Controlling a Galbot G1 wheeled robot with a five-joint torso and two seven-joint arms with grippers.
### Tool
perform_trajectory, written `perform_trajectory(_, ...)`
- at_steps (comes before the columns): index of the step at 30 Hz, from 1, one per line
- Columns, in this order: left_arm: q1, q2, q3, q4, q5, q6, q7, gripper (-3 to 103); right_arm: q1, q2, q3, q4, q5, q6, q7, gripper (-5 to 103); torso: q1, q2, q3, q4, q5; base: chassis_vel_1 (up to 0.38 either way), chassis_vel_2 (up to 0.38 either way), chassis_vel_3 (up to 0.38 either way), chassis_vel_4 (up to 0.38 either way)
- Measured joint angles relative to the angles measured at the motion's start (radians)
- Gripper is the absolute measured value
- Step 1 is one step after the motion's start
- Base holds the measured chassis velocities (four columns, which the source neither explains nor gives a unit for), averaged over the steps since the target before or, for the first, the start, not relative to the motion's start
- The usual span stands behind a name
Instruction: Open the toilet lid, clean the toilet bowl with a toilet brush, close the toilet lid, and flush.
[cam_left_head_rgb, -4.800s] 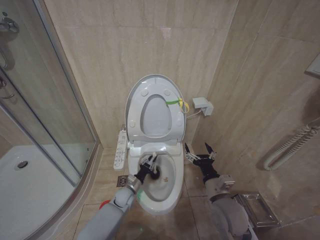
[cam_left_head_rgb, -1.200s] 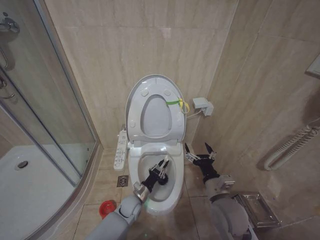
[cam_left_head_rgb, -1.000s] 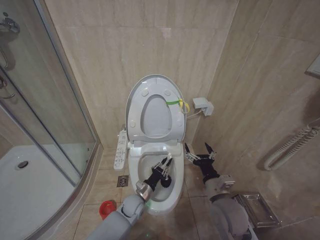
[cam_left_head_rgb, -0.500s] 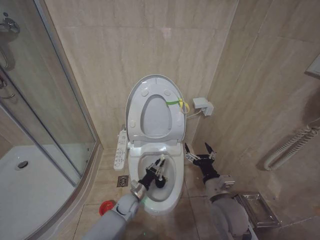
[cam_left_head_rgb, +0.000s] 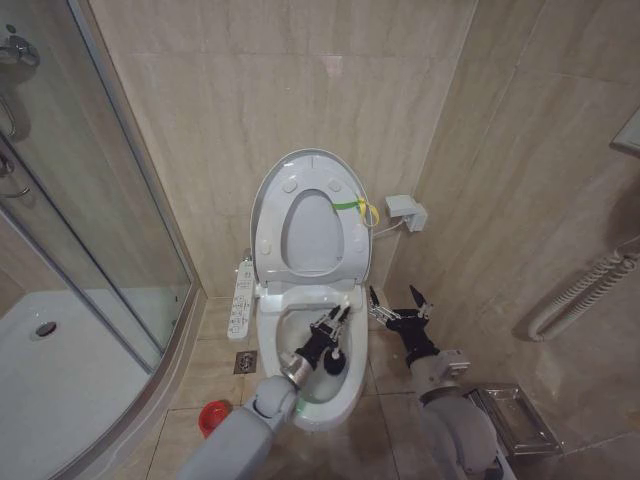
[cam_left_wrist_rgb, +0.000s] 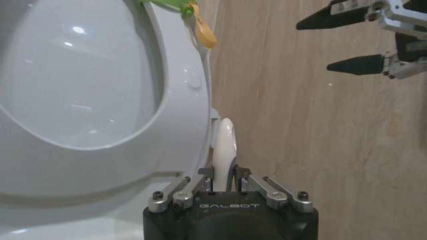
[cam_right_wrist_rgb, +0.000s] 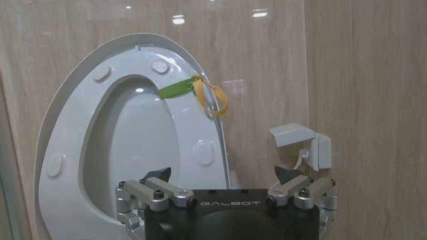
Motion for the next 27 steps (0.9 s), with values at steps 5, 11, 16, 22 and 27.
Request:
perform_trajectory(5,-0.011,0.008,0.006,0.053,-0.035,-0.008,0.029,20,0.000,0.000,0.000,0.000,0.000,0.000,0.000,100,0.000,0.000,0.000,0.0000,-0.0001,0.000,0.000,0.000,0.000)
perform_trajectory(11,-0.037,0.037,-0.014,0.111,-0.061,-0.015,0.044,20,0.000,0.000,0.000,0.000,0.000,0.000,0.000,100,0.000,0.000,0.000,0.0003,-0.0001,0.000,0.000,0.000,0.000)
perform_trajectory(16,-0.084,0.053,-0.049,0.118,-0.062,-0.017,0.051,20,0.000,0.000,0.000,0.000,0.000,0.000,0.000,100,0.000,0.000,0.000,0.0002,-0.0002,0.000,0.000,0.000,0.000)
perform_trajectory(22,-0.142,0.025,-0.031,0.112,-0.065,-0.010,0.046,20,0.000,0.000,0.000,0.000,0.000,0.000,0.000,100,0.000,0.000,0.000,-0.0001,-0.0001,0.000,0.000,0.000,0.000)
perform_trajectory(27,-0.155,-0.003,0.010,0.125,-0.078,-0.003,0.043,20,0.000,0.000,0.000,0.000,0.000,0.000,0.000,100,0.000,0.000,0.000,-0.0001,-0.0001,0.000,0.000,0.000,0.000)
